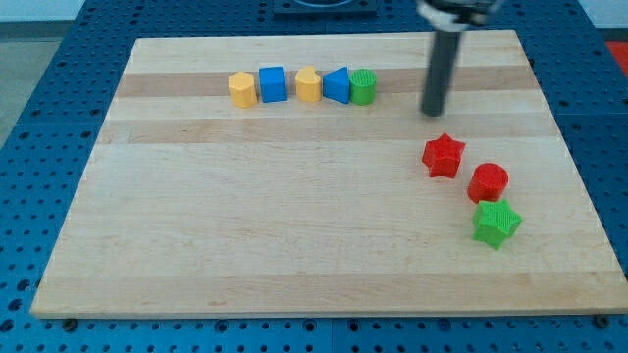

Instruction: Slide the red star to the center

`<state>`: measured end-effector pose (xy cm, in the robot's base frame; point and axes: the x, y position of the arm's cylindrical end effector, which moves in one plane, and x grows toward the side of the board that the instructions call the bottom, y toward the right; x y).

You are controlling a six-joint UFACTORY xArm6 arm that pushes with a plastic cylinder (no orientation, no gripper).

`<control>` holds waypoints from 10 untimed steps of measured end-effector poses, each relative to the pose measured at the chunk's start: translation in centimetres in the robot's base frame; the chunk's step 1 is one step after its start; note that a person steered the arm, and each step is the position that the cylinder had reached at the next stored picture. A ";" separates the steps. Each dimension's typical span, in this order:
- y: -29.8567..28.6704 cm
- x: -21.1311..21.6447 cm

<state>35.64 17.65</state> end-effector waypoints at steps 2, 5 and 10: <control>2.9 6.7; -2.6 9.4; -11.5 3.7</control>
<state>39.37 6.16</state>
